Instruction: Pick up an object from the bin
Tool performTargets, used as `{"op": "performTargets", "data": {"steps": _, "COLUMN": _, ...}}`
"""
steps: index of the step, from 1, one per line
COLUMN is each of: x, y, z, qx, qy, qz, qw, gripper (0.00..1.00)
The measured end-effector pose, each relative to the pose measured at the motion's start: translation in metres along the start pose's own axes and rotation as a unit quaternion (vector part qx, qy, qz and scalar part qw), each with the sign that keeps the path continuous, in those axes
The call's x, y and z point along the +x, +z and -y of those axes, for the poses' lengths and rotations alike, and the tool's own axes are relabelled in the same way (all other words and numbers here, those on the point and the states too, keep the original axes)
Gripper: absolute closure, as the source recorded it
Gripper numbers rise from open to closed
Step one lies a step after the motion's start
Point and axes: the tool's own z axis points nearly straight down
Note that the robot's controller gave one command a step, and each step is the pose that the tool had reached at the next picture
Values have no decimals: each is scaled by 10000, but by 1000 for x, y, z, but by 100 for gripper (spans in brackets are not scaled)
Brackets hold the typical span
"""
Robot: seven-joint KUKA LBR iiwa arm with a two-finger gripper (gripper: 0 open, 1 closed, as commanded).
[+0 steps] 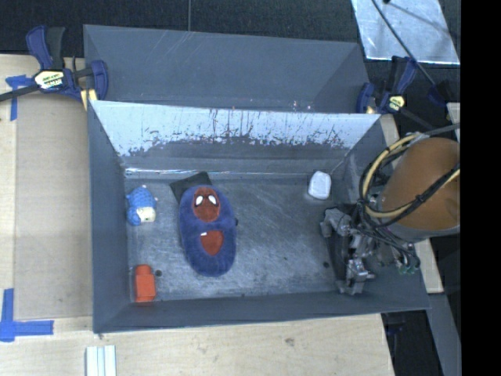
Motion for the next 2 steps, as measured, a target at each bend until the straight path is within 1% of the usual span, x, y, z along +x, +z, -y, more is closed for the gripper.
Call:
{"op": "performTargets", "data": {"steps": 1, "x": -3, "y": 3, "z": 9, "qx": -90, "qy": -252, "qz": -24, "qw": 9996, "gripper": 0}}
{"op": "performTargets", "data": {"steps": 2, "x": -17, "y": 9, "z": 11, "qx": -137, "qy": -387, "qz": -143, "qw": 9991, "gripper": 0}}
